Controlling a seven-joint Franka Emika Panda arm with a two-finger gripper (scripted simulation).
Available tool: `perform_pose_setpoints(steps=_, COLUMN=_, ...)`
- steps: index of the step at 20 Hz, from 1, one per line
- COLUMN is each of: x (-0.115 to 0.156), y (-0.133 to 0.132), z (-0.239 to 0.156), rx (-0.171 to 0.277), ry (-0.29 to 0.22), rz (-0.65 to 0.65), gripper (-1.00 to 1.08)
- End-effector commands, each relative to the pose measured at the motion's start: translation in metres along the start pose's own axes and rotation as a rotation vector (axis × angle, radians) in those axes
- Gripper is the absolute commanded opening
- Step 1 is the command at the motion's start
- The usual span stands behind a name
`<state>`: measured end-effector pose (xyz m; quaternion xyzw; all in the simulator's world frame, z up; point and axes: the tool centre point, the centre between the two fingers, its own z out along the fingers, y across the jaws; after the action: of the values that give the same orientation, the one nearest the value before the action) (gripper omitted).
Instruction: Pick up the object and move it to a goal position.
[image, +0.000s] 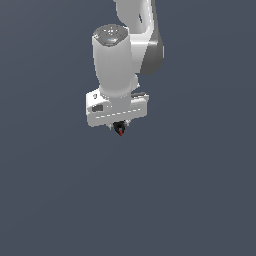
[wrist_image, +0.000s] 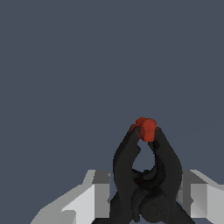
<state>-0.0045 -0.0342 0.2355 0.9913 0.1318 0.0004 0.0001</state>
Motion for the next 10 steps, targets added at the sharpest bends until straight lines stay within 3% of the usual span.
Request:
perform_pose_setpoints(steps=1, x=0.005, y=-0.002, z=-0.025, rx=0.0, ry=-0.001, rz=0.0, gripper=-1.0)
perform_pose_setpoints(steps=10, x=0.019, y=-0.006, z=-0.085, rx=0.0, ry=-0.001, rz=0.0, gripper=-1.0)
